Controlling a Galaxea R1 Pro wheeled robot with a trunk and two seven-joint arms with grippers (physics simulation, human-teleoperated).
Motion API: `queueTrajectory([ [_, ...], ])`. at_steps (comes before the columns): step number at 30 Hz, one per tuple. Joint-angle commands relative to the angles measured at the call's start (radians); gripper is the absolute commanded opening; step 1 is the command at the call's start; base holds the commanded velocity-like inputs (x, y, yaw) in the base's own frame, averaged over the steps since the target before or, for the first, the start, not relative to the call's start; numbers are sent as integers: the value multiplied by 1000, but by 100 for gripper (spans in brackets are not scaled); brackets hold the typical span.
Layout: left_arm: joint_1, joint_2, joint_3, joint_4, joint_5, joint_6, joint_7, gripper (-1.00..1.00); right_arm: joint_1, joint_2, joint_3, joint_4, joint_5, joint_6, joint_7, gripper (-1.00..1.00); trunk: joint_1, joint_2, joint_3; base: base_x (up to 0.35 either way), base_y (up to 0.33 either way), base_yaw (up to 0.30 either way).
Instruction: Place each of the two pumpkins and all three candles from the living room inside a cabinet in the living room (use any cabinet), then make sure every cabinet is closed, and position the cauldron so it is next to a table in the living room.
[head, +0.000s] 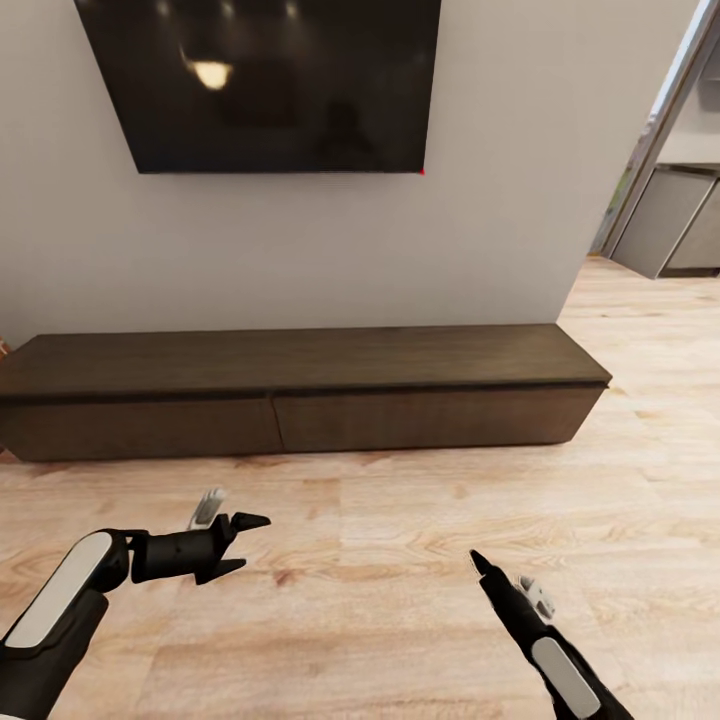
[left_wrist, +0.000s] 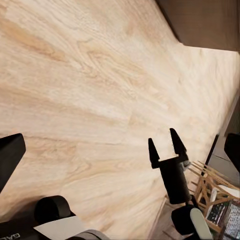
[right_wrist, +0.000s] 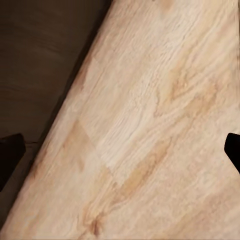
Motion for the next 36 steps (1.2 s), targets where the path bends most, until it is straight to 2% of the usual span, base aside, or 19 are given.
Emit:
queueTrajectory([
  [1,0,2,-1,0,18,0,10,100,2,-3,-11,0,-45,14,24,100,4,-8,-4,0,0,0],
  [3,3,5,1,3,54,0,10,100,3,-5,-34,4,-122,47,112,100,11,-22,-10,0,0,0],
  [5,11,6,3,4,119,0,9,100,3,-7,-48,7,-189,94,232,100,19,-36,-17,0,0,0],
  [6,19,6,3,5,162,0,9,100,3,-8,-52,8,-213,139,300,100,23,-43,-20,0,0,0],
  [9,26,7,4,6,201,0,9,100,3,1,-57,9,-234,188,354,100,34,-64,-29,0,0,0],
  [12,30,7,5,7,213,0,9,100,3,0,-71,10,-250,206,373,100,46,-85,-38,0,0,0],
  [17,30,5,3,7,218,0,9,100,3,5,-168,37,-294,216,381,100,65,-120,-54,0,0,0],
  [19,30,5,4,7,219,0,9,100,3,6,-188,67,-308,216,382,100,65,-120,-54,0,0,0],
  [25,34,5,-1,5,236,0,-11,100,3,6,-202,98,-316,215,385,100,65,-120,-54,0,0,0],
  [30,93,5,-1,-7,242,0,-34,100,3,6,-203,100,-316,211,386,100,65,-120,-54,0,0,0],
  [32,115,5,0,-9,243,0,-61,100,3,7,-203,100,-315,210,387,100,65,-120,-54,93,0,0],
  [36,132,6,-4,-11,242,0,-165,100,3,7,-203,101,-315,209,387,100,65,-120,-54,268,0,0],
])
